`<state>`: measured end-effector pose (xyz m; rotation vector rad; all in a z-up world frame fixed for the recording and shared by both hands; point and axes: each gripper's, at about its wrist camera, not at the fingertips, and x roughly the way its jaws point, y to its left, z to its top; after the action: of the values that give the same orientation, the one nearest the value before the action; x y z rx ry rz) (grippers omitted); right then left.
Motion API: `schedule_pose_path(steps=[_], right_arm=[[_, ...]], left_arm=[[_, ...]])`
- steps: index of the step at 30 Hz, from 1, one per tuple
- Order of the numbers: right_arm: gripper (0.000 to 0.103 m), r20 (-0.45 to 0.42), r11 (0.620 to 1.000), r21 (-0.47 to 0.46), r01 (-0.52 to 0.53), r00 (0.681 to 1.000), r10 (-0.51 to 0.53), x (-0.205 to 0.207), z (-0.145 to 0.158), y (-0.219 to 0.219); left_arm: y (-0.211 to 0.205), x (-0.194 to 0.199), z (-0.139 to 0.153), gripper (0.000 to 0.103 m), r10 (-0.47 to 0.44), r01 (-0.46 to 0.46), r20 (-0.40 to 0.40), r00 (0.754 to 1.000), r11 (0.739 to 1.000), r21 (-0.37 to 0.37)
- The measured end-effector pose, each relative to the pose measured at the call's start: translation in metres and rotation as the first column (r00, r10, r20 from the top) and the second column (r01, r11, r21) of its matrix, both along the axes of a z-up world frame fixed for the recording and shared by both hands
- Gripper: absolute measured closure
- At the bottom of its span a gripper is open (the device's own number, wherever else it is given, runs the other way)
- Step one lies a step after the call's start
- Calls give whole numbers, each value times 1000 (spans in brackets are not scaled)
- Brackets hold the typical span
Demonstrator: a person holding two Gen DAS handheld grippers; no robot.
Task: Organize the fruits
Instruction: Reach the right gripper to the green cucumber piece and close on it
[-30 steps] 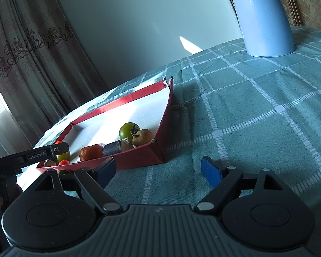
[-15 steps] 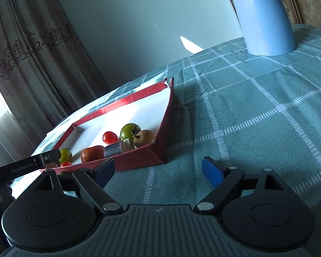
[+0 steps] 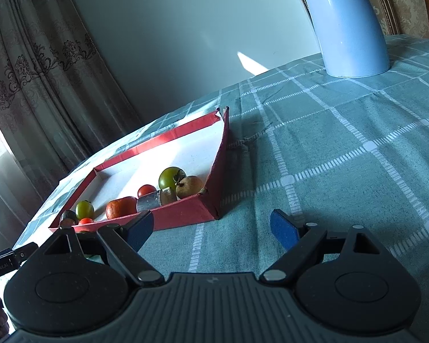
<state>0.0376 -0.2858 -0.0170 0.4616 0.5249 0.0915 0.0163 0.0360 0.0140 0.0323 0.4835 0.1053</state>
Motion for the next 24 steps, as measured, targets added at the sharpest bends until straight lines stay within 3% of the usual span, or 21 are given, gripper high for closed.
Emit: schedule_pose_path(steps=[10,17,24], right_arm=[[14,14,993,-74,-91,996,92,-10,7,37],[14,18,956,-166,-243,968,249,-14,13,94],[14,10,893,-290,-343,932,361,-6,21,149]], left_arm=[[33,11,-15,0,38,-50,-92,995,989,-141],[29,12,-14,0,42,-54,-100,994,991,-121],[32,13,-15,0,48,-62,-103,993,989,-137]])
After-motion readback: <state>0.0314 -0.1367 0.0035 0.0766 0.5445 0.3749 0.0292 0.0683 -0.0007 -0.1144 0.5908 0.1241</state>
